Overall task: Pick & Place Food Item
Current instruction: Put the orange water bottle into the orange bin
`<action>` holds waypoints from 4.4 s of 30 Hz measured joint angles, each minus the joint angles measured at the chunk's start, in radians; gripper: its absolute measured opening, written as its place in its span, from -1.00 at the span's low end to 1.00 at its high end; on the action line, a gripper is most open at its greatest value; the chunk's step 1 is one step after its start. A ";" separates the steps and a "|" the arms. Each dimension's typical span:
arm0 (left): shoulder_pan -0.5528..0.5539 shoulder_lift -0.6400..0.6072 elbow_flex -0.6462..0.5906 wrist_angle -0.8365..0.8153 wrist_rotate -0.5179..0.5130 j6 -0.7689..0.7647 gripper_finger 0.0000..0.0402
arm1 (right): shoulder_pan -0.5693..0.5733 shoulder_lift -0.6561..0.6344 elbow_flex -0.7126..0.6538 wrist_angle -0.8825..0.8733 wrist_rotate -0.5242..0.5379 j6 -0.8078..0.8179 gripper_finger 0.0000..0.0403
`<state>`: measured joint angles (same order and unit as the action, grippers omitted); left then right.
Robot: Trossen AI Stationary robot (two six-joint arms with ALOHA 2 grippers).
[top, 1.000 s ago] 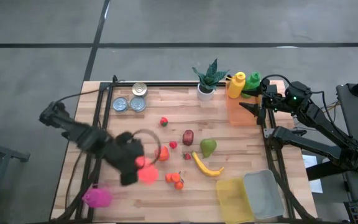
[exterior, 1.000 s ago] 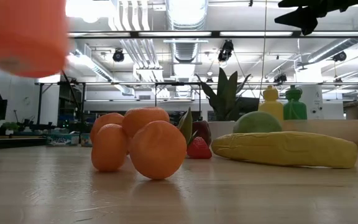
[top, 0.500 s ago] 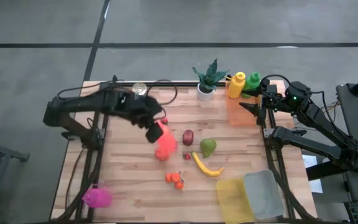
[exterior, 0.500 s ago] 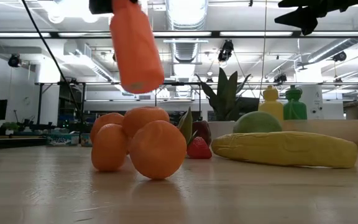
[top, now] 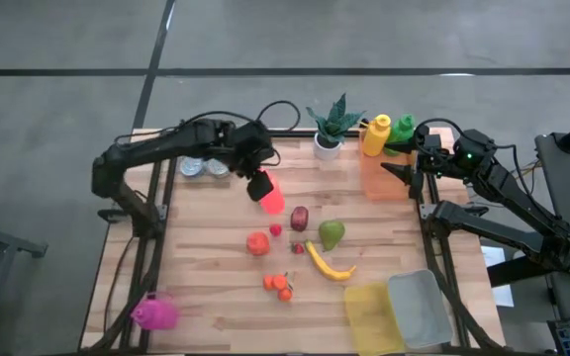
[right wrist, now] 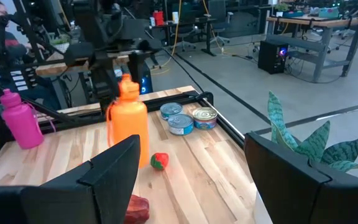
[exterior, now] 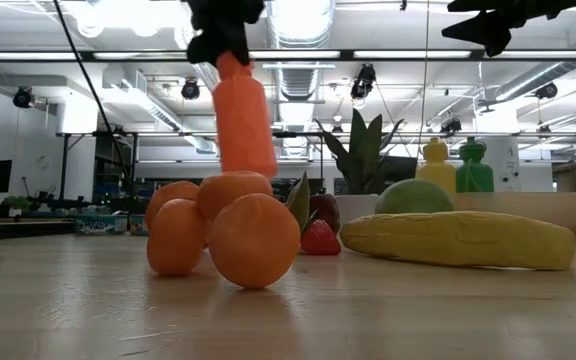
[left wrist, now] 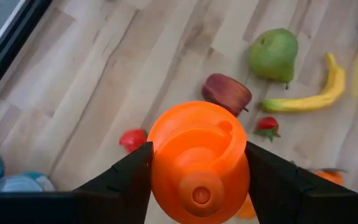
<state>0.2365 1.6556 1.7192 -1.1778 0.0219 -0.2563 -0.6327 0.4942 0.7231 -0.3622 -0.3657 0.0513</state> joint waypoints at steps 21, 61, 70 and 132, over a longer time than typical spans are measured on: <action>0.022 0.313 0.272 -0.062 -0.107 -0.080 0.08 | 0.000 0.000 0.000 0.000 0.000 0.000 0.42; 0.024 0.386 0.270 -0.045 -0.134 -0.115 0.25 | 0.000 0.000 0.000 0.000 0.000 0.000 0.42; 0.024 0.386 0.270 -0.045 -0.126 -0.115 0.58 | 0.000 0.000 0.000 0.000 0.000 0.000 0.42; 0.021 -0.781 -0.725 0.957 -0.146 0.091 0.66 | 0.000 0.000 0.000 0.000 0.000 0.000 0.42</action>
<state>0.2573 0.8742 0.9943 -0.2209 -0.1238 -0.1649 -0.6323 0.4944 0.7231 -0.3622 -0.3658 0.0513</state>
